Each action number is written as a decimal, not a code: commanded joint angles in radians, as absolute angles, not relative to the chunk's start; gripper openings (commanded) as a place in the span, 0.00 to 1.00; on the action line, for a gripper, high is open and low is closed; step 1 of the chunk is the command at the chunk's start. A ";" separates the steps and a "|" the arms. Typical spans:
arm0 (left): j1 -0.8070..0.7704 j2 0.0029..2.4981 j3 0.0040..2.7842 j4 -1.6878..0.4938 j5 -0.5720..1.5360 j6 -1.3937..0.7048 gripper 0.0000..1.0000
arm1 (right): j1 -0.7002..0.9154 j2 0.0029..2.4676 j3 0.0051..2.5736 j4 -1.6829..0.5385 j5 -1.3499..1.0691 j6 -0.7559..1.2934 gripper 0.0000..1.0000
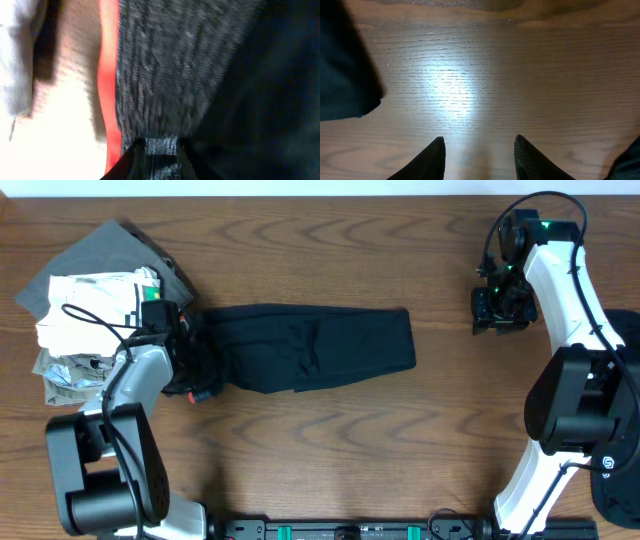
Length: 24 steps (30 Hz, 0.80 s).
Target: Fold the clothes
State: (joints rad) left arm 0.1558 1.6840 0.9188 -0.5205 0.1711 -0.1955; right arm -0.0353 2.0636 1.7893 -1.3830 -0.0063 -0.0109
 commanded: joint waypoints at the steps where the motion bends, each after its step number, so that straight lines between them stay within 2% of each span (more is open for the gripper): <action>1: 0.154 1.606 0.923 -0.545 0.168 -0.157 0.31 | -0.032 2.059 1.785 -1.383 -0.004 -0.008 0.43; 2: 0.154 1.586 0.923 -0.557 0.134 -0.158 0.37 | -0.032 2.059 1.785 -1.383 -0.004 -0.008 0.43; 5: 0.154 1.526 0.928 -0.580 0.045 -0.166 0.47 | -0.032 2.059 1.785 -1.384 -0.004 -0.008 0.43; 9: 0.172 1.459 0.928 -0.583 0.033 -0.224 0.64 | -0.031 2.059 1.785 -1.383 -0.009 -0.010 0.43; 14: 0.217 1.449 0.927 -0.595 0.054 -0.249 0.68 | -0.025 2.059 1.785 -1.371 -0.255 -0.164 0.45; 24: 0.229 1.457 0.927 -0.598 0.105 -0.249 0.68 | 0.038 2.063 1.678 -1.185 -0.402 -0.181 0.67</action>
